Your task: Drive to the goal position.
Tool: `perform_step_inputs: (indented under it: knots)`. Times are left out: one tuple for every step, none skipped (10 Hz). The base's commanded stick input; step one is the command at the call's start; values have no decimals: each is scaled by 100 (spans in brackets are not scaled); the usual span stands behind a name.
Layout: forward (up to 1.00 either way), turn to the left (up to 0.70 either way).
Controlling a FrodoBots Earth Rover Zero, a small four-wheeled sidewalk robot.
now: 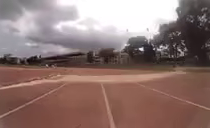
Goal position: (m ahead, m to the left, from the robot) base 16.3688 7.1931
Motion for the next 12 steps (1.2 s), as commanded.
perform_step_inputs:
  knots:
    - [45, 0]
    - [45, 0]
    - [45, 0]
    - [45, 0]
    - [45, 0]
    - [45, 0]
    - [45, 0]
    - [45, 0]
    - [45, 0]
    - [45, 0]
    - [45, 0]
    - [45, 0]
